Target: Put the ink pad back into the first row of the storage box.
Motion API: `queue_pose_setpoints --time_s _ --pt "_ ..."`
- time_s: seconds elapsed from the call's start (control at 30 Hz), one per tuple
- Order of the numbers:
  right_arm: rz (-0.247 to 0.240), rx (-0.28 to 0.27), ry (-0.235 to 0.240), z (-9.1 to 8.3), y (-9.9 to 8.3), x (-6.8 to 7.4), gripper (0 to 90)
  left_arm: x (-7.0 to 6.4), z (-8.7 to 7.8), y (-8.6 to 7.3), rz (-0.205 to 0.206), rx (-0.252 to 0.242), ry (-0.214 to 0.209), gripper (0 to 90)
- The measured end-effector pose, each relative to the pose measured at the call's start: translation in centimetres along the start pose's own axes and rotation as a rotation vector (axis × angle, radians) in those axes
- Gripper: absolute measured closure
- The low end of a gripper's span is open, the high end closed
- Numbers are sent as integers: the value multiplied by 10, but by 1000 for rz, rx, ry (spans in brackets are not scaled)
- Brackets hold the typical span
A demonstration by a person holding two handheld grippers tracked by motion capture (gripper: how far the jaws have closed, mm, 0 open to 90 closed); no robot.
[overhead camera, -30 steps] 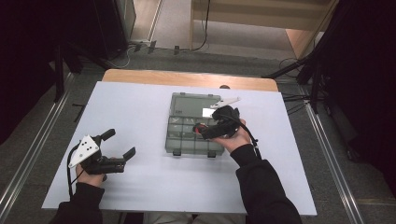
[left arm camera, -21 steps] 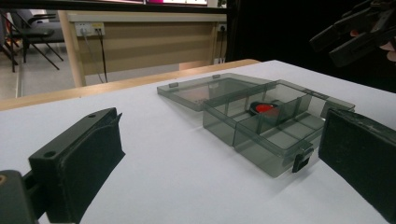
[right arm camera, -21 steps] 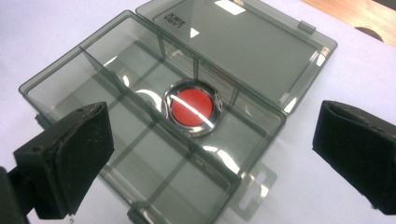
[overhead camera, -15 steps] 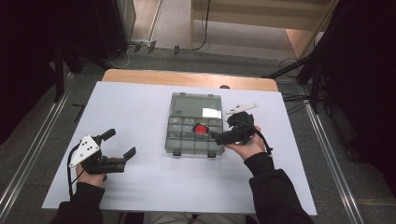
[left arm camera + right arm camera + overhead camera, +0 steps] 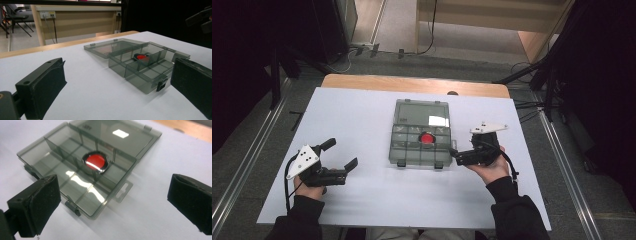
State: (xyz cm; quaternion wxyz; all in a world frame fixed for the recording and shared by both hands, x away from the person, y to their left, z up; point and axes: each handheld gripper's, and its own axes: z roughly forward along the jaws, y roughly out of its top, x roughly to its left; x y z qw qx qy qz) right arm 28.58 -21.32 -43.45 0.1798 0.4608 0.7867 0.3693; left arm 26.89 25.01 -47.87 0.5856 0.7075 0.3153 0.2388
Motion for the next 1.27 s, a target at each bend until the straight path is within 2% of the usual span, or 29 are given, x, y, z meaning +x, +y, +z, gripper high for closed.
queue_pose_setpoints --time_s 0.07,0.13,0.2,0.23,0.33,0.37,0.43,0.5,0.6,0.67,0.77,0.87,0.97,1.1,1.27 --pt "16 -54 -1 -6 -5 0 0 0 0 0 3 3 0 0" --pt "35 -78 8 -11 -11 -1 0 0 0 0 2 4 -1 0" --pt "31 -98 4 -15 -16 -2 0 0 0 0 3 5 -2 0" --pt "32 -129 5 -18 -21 -3 0 -1 0 0 2 7 -4 0" --pt "52 -184 48 -23 -32 -7 0 -1 0 0 3 8 -6 0" --pt "58 -217 57 -25 -37 -8 0 -1 0 0 3 9 -7 0" --pt "57 -235 60 -29 -42 -8 0 -1 0 0 4 11 -6 0" --pt "36 -283 46 -31 -50 -7 0 -1 0 -1 4 12 -7 0" --pt "24 -297 32 -30 -62 -7 0 -1 0 -1 8 18 -8 0" --pt "24 -310 18 -28 -72 -8 0 -2 0 -1 6 18 -11 0" --pt "45 -365 -10 -25 -88 -8 0 -3 0 -1 10 22 -15 0" --pt "68 -371 -31 -22 -100 -9 0 -3 0 -1 9 20 -17 0" --pt "65 -376 -46 -20 -109 -8 0 -4 -1 -1 7 22 -16 0" --pt "60 -359 -49 -16 -110 -7 0 -5 -2 0 11 26 -19 0" --pt "52 -385 -40 -20 -109 -4 0 -5 -2 0 3 21 -23 0"
